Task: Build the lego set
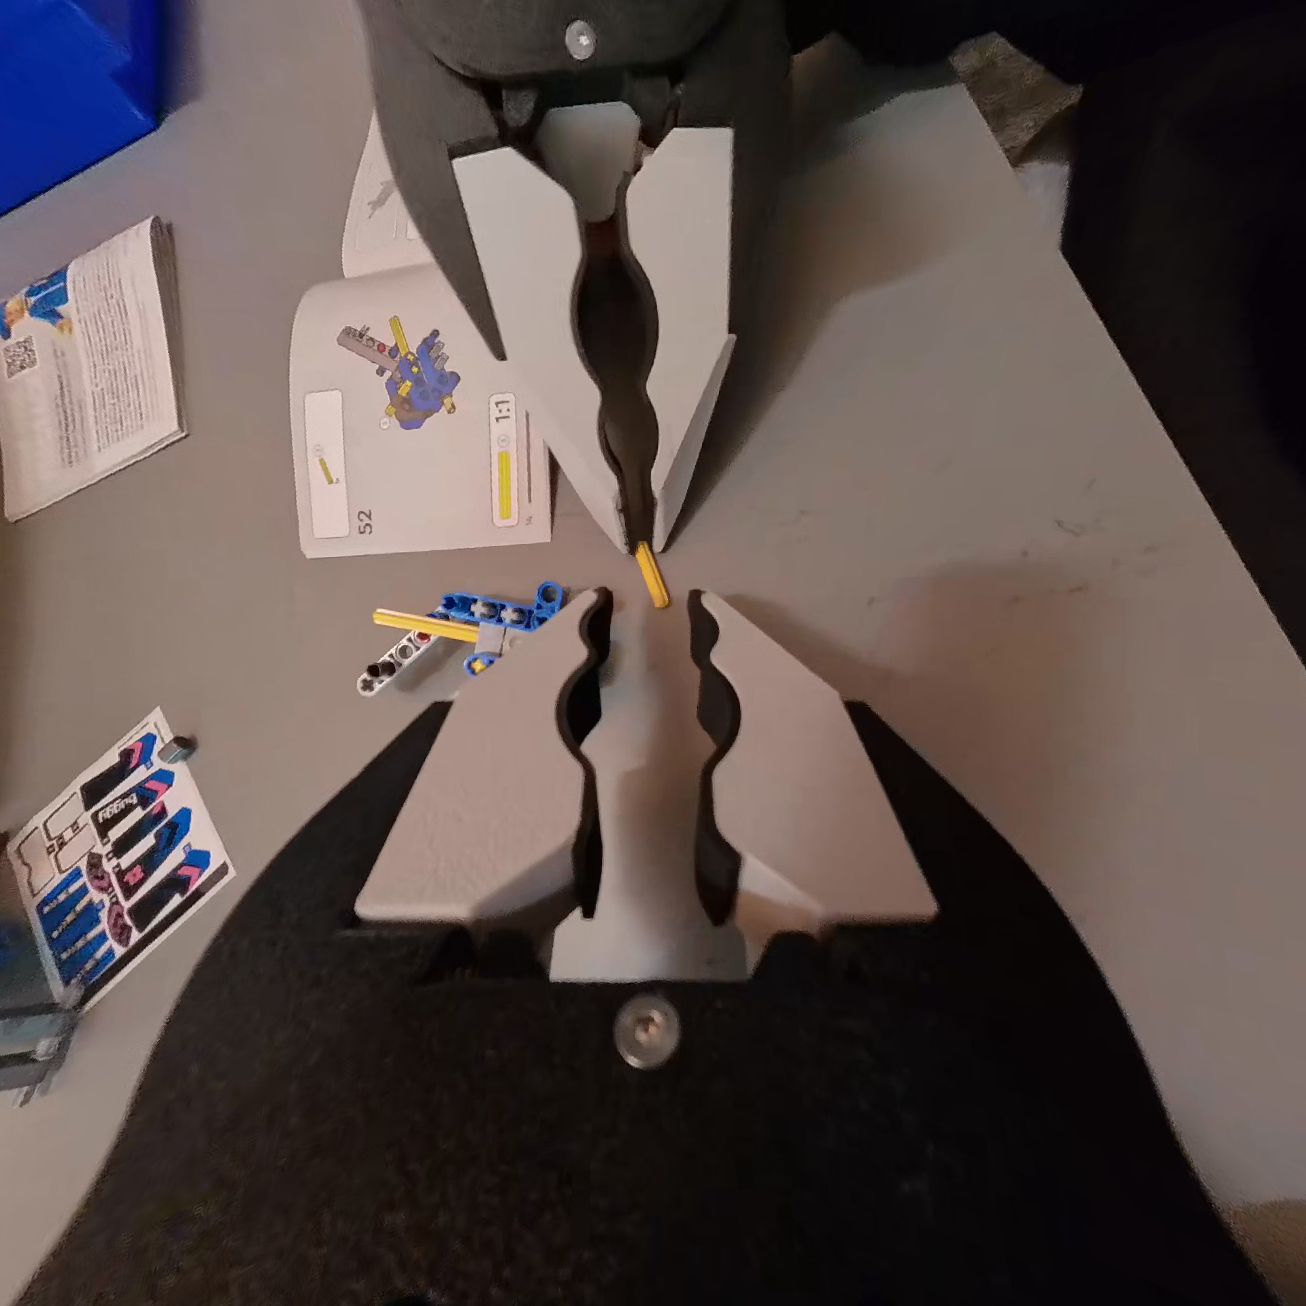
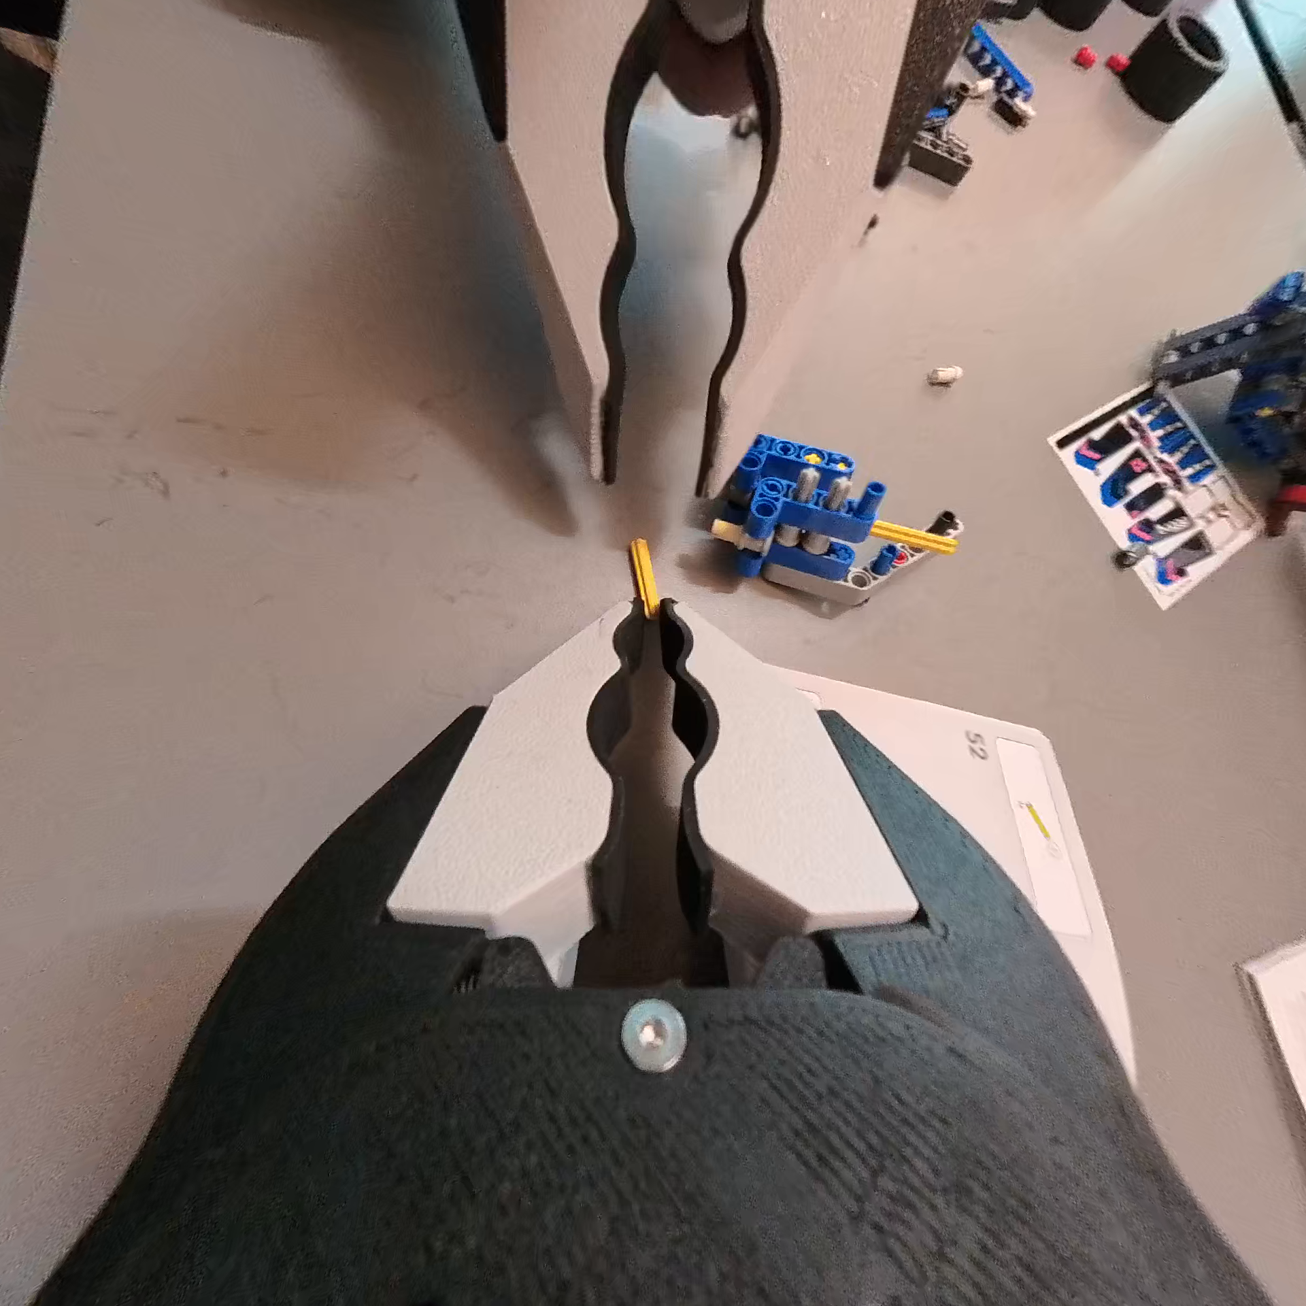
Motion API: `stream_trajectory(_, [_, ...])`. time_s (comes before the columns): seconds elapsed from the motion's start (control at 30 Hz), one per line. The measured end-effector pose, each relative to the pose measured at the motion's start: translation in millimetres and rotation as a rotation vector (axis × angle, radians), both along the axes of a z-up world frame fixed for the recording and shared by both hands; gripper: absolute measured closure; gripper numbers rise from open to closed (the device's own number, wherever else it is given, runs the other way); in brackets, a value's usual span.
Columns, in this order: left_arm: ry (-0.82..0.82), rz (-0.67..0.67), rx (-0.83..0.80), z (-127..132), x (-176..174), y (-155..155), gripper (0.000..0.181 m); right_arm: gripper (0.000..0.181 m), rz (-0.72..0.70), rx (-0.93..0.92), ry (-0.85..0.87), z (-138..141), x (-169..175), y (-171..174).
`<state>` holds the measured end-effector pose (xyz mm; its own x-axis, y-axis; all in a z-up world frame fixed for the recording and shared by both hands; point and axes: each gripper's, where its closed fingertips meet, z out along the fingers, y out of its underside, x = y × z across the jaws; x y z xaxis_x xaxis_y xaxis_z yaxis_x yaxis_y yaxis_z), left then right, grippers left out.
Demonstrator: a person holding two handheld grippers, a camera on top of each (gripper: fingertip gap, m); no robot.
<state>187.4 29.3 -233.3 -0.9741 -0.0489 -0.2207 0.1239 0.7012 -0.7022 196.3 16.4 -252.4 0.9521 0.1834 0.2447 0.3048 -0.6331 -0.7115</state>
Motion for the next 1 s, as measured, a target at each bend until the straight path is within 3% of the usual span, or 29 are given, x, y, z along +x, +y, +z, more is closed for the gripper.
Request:
stream_trajectory(0.03, [0.001,0.006,0.001,-1,0,-1,0.162,0.179,-0.032,0.007,-0.031,2,4,0])
stream_trajectory(0.27, [-0.059,0.063,0.01,1,9,-3,0.163,0.179,-0.107,0.116,-0.155,33,1,4])
stream_trajectory(0.4, [-0.11,0.046,-0.025,9,8,-7,0.179,0.179,-0.112,0.113,-0.171,38,1,5])
stream_trajectory(0.5, [-0.14,0.055,-0.044,16,10,-6,0.18,0.179,-0.111,0.153,-0.184,48,0,5])
stream_trajectory(0.8, [-0.127,-0.031,-0.264,51,-3,-14,0.18,0.178,-0.02,0.431,0.032,87,-18,2])
stream_trajectory(1.0, [-0.14,-0.041,-0.295,57,-4,-15,0.18,0.178,-0.009,0.439,0.015,87,-18,2])
